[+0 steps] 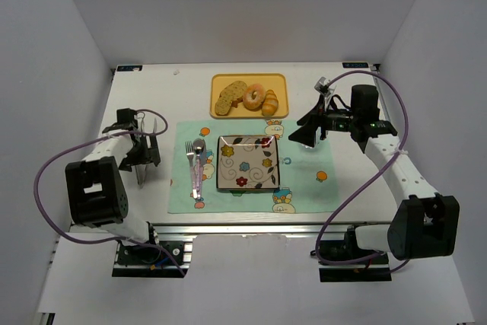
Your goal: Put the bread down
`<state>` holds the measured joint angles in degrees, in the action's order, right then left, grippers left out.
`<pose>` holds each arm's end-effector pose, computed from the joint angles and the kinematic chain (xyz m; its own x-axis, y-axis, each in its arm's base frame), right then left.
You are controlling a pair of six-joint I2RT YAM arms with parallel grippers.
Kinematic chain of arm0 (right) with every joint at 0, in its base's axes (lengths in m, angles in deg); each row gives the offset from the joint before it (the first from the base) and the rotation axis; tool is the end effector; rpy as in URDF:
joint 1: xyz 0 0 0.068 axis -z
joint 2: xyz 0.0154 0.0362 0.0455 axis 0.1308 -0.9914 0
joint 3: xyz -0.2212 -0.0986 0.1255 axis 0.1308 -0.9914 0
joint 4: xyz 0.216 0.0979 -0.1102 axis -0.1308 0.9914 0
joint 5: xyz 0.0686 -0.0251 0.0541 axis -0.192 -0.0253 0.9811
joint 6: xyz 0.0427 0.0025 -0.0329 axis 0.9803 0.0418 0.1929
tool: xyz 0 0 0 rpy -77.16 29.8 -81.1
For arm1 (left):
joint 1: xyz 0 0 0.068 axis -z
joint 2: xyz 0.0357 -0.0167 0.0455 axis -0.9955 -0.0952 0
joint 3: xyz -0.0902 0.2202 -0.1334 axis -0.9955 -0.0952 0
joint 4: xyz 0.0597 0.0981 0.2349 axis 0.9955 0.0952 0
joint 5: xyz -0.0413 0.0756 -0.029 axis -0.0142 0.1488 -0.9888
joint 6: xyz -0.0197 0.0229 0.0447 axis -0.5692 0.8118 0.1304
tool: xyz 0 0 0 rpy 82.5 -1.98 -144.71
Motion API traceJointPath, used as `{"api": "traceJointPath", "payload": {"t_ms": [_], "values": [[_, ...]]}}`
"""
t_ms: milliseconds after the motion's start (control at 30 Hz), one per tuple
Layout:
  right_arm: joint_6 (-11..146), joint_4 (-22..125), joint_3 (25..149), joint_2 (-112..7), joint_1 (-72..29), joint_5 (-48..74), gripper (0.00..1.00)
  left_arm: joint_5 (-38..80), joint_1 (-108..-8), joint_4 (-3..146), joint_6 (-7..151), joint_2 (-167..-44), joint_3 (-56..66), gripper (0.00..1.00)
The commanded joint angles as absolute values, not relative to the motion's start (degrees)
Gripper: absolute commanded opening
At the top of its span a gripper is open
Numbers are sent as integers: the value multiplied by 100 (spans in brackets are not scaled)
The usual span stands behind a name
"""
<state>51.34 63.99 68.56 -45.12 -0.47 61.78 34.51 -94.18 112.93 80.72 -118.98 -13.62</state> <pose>0.2718 0.0682 0.3099 -0.3519 -0.1380 -0.9258 -0.8656 0.4243 0.2658 0.2743 0.0499 0.1808 -0.9367 -0.2130 -0.2778 -0.2416 0.9677 0.0728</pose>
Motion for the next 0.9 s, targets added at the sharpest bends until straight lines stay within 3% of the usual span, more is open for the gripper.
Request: {"api": "traceJointPath", "payload": {"t_ms": [0, 400, 867], "values": [[5159, 6233, 6962, -4578, -57, 6194, 89, 3658, -9464, 10903, 8298, -11966, -1295, 95], [5071, 6488, 7085, -4579, -57, 6220, 89, 3370, -9552, 10638, 8570, -12677, -1128, 86], [4904, 6734, 7033, -4412, -39, 6246, 89, 2657, -9781, 10330, 8448, -12661, -1304, 37]]}}
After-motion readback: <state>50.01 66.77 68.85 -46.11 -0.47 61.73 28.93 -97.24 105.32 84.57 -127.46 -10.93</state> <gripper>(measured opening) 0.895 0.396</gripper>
